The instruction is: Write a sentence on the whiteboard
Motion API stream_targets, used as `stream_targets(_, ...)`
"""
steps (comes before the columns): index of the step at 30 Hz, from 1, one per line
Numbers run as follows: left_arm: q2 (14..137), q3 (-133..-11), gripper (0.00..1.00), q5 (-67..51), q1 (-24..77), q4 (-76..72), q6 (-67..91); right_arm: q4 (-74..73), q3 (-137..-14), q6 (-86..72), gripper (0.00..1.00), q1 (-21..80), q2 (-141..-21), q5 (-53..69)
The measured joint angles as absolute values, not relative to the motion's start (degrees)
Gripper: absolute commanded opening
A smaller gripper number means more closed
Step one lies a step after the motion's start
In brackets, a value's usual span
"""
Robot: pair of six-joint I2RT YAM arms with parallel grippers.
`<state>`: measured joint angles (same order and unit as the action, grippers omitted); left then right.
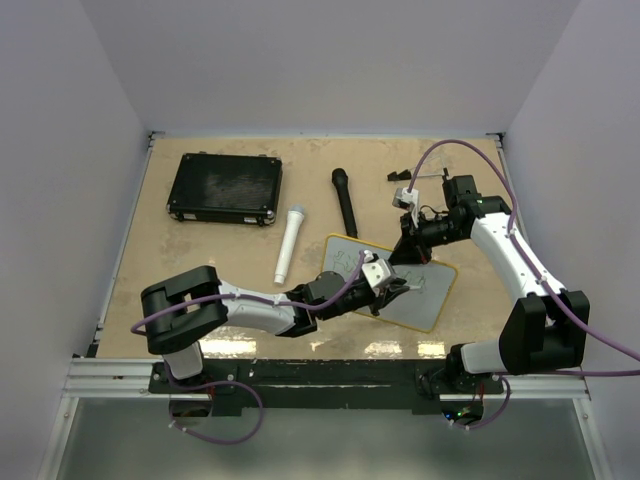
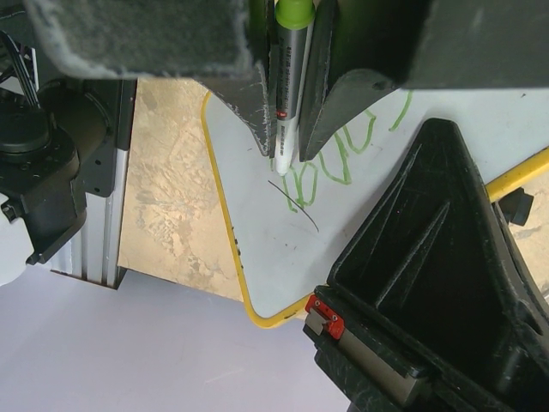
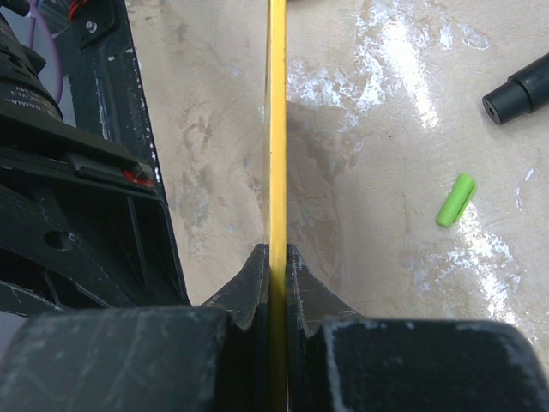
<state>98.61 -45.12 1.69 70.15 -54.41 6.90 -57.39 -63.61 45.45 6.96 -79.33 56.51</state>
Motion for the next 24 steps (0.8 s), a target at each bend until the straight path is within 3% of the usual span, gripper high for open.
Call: stream_targets(24, 100.27, -50.06, 0.00, 0.82, 69.89, -53.01, 6.42, -57.39, -63.61, 45.50, 0.00, 6.70, -79.33, 56.51)
